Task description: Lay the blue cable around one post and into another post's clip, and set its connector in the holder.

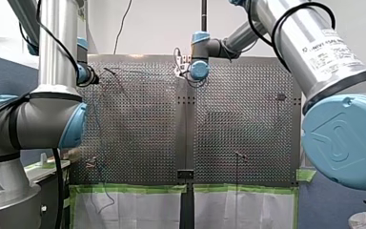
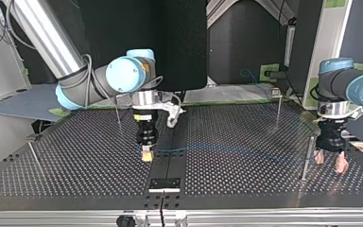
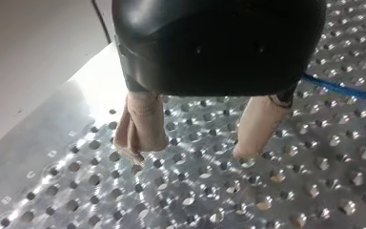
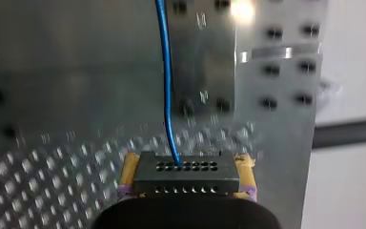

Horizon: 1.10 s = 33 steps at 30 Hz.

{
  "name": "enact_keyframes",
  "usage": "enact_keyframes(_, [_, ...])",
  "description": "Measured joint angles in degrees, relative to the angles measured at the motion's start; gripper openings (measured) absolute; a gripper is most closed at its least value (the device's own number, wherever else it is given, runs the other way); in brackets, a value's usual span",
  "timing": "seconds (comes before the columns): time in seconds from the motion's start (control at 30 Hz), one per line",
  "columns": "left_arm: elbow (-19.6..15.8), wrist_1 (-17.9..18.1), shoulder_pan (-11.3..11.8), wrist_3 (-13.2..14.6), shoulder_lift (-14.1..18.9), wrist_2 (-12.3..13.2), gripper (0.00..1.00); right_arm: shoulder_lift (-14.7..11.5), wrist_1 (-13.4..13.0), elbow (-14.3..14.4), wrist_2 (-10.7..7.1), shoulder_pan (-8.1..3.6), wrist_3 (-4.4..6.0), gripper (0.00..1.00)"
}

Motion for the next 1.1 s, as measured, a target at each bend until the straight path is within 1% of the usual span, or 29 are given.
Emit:
enact_keyframes(0.07, [-0.05, -0.06, -0.34, 0.29, 0.01, -0.02, 1.00, -0.68, -0.71, 1.08, 1.09, -0.44, 0.59, 0.00])
enact_keyframes(0.2, [-0.06, -0.12, -0.91, 0.42, 0.03, -0.03, 1.00, -1.34, -2.38, 2.95, 2.95, -0.82, 1.91, 0.00])
enact_keyframes(0.33, [-0.08, -0.16, -1.31, 0.41, 0.07, -0.04, 1.00, -1.54, -4.27, 4.87, 4.87, -0.74, 2.92, 0.00])
enact_keyframes(0.43, [-0.08, -0.18, -1.55, 0.37, 0.08, -0.04, 1.00, -1.57, -5.69, 6.31, 6.31, -0.60, 3.91, 0.00])
enact_keyframes(0.57, [-0.08, -0.19, -1.70, 0.34, 0.09, -0.04, 1.00, -1.58, -8.12, 8.73, 8.73, -0.52, 5.30, 0.00])
enact_keyframes(0.67, [-0.08, -0.19, -1.83, 0.11, 0.25, -0.05, 1.00, -1.58, -9.70, 10.31, 10.31, -0.74, 6.04, 0.00])
enact_keyframes(0.87, [-0.08, -0.19, -1.97, -0.84, 0.78, -0.11, 1.00, -1.56, -12.74, 13.36, 13.36, -1.69, 6.88, 0.00])
enact_keyframes(0.97, [-0.08, -0.19, -1.97, -1.02, 0.86, -0.12, 1.00, -1.52, -14.58, 15.19, 15.20, -2.23, 7.30, 0.00])
enact_keyframes(1.03, [-0.08, -0.19, -1.97, -1.13, 0.86, -0.12, 1.00, -1.51, -15.52, 16.12, 16.13, -2.56, 7.34, 0.00])
enact_keyframes(1.1, [-0.08, -0.18, -1.95, -1.38, 0.85, -0.12, 1.00, -1.51, -16.54, 17.17, 17.16, -2.92, 7.07, 0.00])
